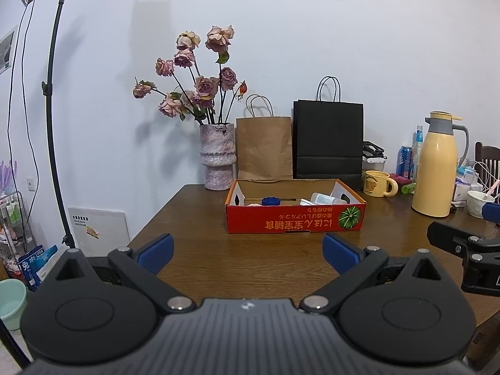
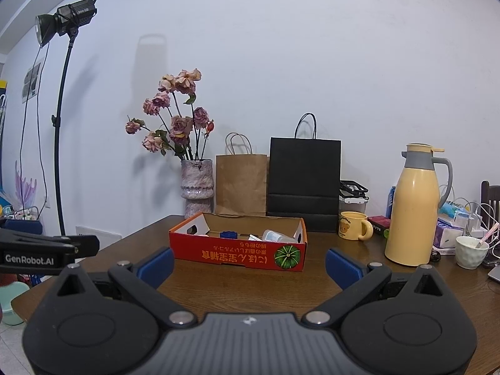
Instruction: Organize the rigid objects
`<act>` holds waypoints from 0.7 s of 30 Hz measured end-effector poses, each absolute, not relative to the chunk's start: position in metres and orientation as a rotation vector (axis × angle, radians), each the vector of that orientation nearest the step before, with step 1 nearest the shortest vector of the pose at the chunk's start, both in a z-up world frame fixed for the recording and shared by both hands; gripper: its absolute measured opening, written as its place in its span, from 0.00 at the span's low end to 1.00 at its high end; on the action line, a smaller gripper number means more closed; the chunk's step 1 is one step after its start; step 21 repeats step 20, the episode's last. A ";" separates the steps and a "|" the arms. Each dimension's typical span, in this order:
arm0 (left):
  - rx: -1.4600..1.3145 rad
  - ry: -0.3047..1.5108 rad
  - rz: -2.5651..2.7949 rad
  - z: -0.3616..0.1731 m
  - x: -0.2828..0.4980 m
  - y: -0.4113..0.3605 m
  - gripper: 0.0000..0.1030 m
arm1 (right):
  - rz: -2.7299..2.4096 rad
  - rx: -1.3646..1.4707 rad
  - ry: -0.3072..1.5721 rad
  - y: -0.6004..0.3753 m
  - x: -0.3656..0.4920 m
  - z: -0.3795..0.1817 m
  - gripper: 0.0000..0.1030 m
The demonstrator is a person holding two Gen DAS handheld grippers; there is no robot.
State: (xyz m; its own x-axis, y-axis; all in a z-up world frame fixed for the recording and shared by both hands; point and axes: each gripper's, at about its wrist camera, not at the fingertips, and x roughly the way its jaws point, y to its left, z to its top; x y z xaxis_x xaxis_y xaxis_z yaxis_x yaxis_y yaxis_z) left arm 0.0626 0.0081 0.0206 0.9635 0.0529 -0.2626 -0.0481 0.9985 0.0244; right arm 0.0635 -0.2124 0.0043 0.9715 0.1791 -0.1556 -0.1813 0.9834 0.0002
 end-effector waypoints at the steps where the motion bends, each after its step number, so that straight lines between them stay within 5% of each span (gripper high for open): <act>1: 0.017 0.266 0.051 0.021 0.063 0.008 1.00 | 0.183 -0.014 0.155 -0.212 0.063 0.004 1.00; 21: 0.012 0.261 0.049 0.020 0.061 0.007 1.00 | 0.184 -0.016 0.160 -0.213 0.064 0.001 1.00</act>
